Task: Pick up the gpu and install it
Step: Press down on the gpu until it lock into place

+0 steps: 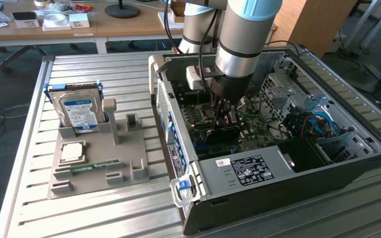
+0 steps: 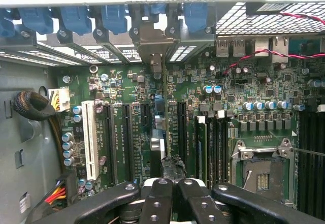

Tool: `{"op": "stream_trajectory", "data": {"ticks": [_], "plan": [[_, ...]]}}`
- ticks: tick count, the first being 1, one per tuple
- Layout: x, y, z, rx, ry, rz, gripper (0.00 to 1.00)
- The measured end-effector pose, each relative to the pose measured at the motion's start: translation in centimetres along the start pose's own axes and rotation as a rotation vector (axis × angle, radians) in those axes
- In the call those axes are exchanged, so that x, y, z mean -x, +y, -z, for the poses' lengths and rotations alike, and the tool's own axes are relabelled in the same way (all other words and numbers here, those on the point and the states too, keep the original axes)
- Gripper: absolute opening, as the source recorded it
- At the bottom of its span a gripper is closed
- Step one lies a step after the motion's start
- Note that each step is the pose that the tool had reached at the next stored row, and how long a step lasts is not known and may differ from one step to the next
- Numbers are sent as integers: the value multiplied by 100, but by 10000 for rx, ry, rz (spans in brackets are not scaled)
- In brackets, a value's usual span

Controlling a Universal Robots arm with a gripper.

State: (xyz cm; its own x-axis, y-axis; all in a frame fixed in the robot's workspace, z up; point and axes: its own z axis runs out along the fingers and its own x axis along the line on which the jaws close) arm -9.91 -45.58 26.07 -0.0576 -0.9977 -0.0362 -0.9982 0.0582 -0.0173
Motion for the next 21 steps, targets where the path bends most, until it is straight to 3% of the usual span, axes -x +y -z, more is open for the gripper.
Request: {"op": "stream_trajectory", "data": {"ticks": [5, 10, 21], "plan": [[2, 0, 10, -5, -13, -1, 11], [4, -1, 93, -1, -2, -1, 11], [15, -7, 423, -5, -1, -3, 11]]}}
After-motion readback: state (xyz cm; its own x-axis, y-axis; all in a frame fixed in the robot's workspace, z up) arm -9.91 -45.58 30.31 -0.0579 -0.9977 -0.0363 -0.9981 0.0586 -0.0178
